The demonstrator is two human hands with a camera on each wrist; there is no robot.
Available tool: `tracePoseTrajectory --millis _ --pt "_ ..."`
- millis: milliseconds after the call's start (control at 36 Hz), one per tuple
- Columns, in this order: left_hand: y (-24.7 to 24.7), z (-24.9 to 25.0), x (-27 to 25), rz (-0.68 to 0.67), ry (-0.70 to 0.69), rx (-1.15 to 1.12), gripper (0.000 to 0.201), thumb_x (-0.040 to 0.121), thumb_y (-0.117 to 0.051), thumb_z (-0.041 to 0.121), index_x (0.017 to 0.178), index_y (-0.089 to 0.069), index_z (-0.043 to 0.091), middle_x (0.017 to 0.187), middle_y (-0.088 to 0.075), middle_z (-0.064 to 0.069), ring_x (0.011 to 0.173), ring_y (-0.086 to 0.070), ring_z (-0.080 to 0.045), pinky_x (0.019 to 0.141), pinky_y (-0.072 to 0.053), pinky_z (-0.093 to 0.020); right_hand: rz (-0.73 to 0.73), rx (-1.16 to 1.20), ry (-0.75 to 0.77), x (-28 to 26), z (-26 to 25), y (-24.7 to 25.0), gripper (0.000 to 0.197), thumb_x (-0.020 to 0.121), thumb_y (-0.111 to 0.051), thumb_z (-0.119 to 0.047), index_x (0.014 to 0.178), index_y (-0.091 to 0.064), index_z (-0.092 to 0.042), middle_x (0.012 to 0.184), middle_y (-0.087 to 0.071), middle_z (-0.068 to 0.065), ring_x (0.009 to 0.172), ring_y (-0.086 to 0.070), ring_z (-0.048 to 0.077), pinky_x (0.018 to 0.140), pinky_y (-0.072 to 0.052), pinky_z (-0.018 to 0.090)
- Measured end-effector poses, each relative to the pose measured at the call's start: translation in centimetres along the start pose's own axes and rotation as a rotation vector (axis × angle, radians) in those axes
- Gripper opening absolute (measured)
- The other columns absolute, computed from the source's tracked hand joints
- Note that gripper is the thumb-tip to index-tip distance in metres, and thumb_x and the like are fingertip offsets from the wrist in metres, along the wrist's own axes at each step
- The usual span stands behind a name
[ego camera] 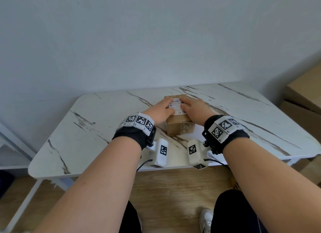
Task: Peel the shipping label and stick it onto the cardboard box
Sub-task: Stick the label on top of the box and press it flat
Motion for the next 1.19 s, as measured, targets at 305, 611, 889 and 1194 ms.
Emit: tracePoseTrajectory --millis 305,611,889,1194 --pt "-0.1 -0.3 -0.3 0.057 -0.002 0.234 0.06 0.102 -0.031 0.039 0.155 -0.012 0.016 0.164 -0.002 0.001 0.145 -0.026 -0.026 0.119 -0.023 -0.037 0.098 0.092 0.018 -1.3 -0.5 0.6 0.042 0.099 -0.046 -0.034 0.14 -0.052 -0.029 0.137 -0.058 0.004 0.109 -0.061 0.021 0.082 -0.044 0.025" --pt "-0.6 0.5 -1.1 0.023 0.067 0.217 0.059 0.104 -0.024 0.032 0.154 -0.002 0.01 0.164 0.004 -0.003 0.15 -0.012 -0.02 0.121 -0.013 -0.031 -0.049 -0.04 0.031 -3.3 -1.8 2.1 0.041 0.098 -0.046 -0.028 0.139 -0.053 -0.029 0.132 -0.06 0.006 0.094 -0.068 0.029 0.074 -0.06 0.037" --pt "-1.0 0.5 -1.3 0.011 0.083 0.163 0.058 0.105 -0.023 0.031 0.154 0.0 0.01 0.163 0.008 -0.002 0.151 -0.008 -0.019 0.122 -0.009 -0.031 0.02 0.191 -0.003 -4.1 -0.9 2.4 0.028 0.088 -0.067 -0.02 0.115 -0.073 -0.019 0.109 -0.072 0.002 0.092 -0.07 0.019 0.072 -0.063 0.037" --pt "-1.3 0.0 -1.0 -0.016 0.078 0.117 0.059 0.104 -0.023 0.033 0.154 0.003 0.014 0.163 0.011 0.0 0.151 0.0 -0.016 0.121 -0.005 -0.031 0.061 0.197 0.021 -4.2 -1.0 1.4 0.045 0.09 -0.06 -0.032 0.135 -0.056 -0.027 0.12 -0.065 0.002 0.081 -0.064 0.017 0.057 -0.059 0.028"
Point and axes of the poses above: each hand's wrist, its own x-axis towards the middle knuckle, its own y-axis out of the back of the hand, z = x × y, the point moved 3 cm from there along x, towards the middle knuckle
